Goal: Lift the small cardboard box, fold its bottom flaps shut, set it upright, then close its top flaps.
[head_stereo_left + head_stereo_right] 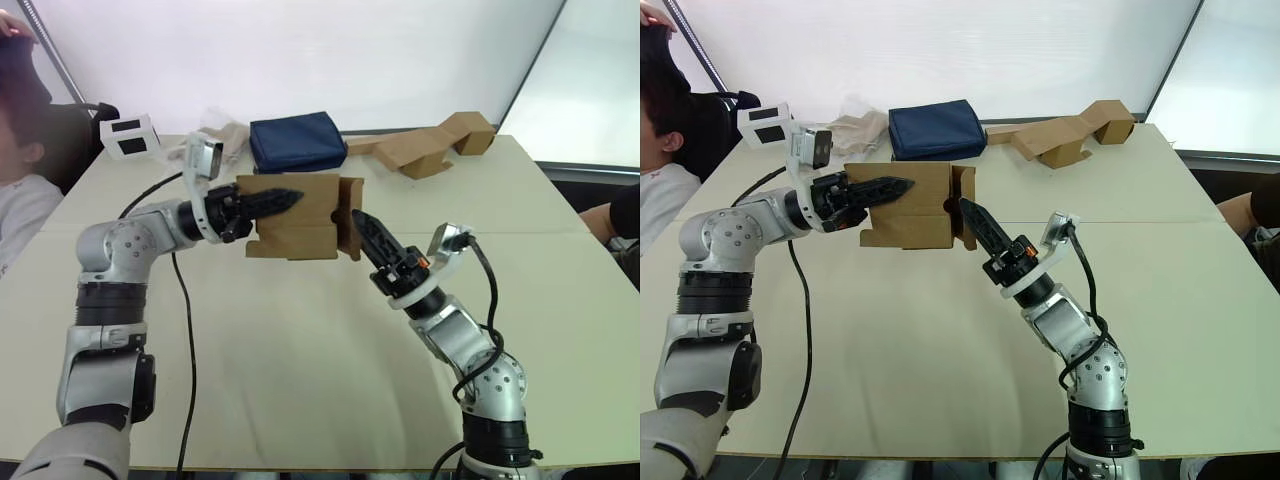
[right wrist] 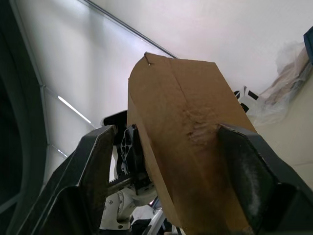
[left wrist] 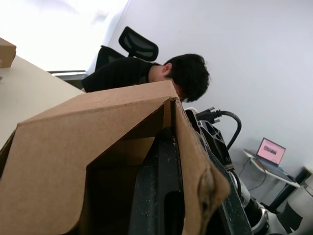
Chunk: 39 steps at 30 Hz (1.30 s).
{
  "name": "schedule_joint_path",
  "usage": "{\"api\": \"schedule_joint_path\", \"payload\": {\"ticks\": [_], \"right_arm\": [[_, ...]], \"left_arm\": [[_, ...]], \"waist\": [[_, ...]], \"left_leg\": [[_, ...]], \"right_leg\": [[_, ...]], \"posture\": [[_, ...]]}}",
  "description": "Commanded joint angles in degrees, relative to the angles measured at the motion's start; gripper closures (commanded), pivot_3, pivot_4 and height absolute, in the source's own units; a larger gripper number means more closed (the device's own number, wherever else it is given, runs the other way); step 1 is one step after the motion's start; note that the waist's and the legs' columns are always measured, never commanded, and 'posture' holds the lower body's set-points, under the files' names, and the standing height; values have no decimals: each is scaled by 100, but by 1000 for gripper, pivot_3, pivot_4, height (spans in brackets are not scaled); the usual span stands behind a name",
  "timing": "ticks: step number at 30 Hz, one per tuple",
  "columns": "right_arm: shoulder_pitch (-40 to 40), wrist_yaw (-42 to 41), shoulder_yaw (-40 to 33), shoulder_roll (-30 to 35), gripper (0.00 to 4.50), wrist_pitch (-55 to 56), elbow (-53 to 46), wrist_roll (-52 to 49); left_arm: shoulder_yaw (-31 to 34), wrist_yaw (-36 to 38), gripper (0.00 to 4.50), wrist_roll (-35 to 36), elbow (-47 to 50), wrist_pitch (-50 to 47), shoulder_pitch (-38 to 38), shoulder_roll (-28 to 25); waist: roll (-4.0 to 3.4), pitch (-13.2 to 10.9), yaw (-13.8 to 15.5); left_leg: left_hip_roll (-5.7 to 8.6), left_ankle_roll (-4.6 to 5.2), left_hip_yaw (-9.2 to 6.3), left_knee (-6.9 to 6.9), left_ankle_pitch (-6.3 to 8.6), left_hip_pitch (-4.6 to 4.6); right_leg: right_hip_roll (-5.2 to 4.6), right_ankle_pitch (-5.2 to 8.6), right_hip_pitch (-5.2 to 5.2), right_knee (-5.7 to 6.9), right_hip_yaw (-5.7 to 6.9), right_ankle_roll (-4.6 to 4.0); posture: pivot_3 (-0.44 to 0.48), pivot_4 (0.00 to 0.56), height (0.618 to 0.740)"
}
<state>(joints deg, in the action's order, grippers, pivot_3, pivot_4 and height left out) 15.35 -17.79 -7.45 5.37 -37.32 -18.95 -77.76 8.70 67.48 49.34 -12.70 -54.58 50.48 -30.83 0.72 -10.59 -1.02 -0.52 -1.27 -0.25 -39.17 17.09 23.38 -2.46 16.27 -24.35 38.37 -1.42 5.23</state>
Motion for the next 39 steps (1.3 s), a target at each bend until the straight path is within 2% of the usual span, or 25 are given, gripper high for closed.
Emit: {"api": "schedule_joint_path", "payload": {"ticks": [1, 7, 17, 18, 19, 39], "right_arm": [[-81, -193, -191, 161, 1179, -56, -306, -338], [-51, -52, -415, 102, 1179, 42, -77, -643], [52, 15, -325, -196, 1179, 119, 196, -601], [61, 13, -318, -206, 1631, 117, 202, -594], [73, 7, -313, -214, 1713, 116, 207, -591], [234, 190, -192, -423, 1713, 280, 215, -317]], "left_arm": [[172, 41, 4500, 92, 84, 84, 87, -51], [177, 59, 4500, 111, 84, 73, 87, -48], [171, 42, 4500, 133, 128, 64, 80, -12], [170, 41, 4500, 135, 132, 64, 80, -10], [170, 41, 4500, 135, 131, 64, 83, -9], [161, 68, 4500, 147, 156, 77, 79, 5]], "waist": [[0, 0, 2], [0, 0, -9], [0, 0, -3], [0, 0, -3], [0, 0, -4], [0, 0, -6]], "left_leg": [[0, 0, 0, 0, 0, 0], [-1, 0, 0, 0, 0, 0], [-1, 0, 0, 0, 0, 0], [-1, 0, 0, 0, 0, 0], [-1, 0, 0, 0, 0, 0], [-1, 0, 0, 0, 0, 0]], "right_leg": [[0, 0, 0, 0, 0, 0], [1, 0, 0, 0, 0, 0], [1, 0, 0, 1, 0, 0], [1, 0, 0, 1, 0, 0], [1, 0, 0, 1, 0, 0], [1, 0, 0, 2, 0, 0]], "posture": [[0, 150, 740], [0, 150, 740], [0, 150, 740], [0, 150, 740], [0, 150, 740], [0, 150, 740]]}}
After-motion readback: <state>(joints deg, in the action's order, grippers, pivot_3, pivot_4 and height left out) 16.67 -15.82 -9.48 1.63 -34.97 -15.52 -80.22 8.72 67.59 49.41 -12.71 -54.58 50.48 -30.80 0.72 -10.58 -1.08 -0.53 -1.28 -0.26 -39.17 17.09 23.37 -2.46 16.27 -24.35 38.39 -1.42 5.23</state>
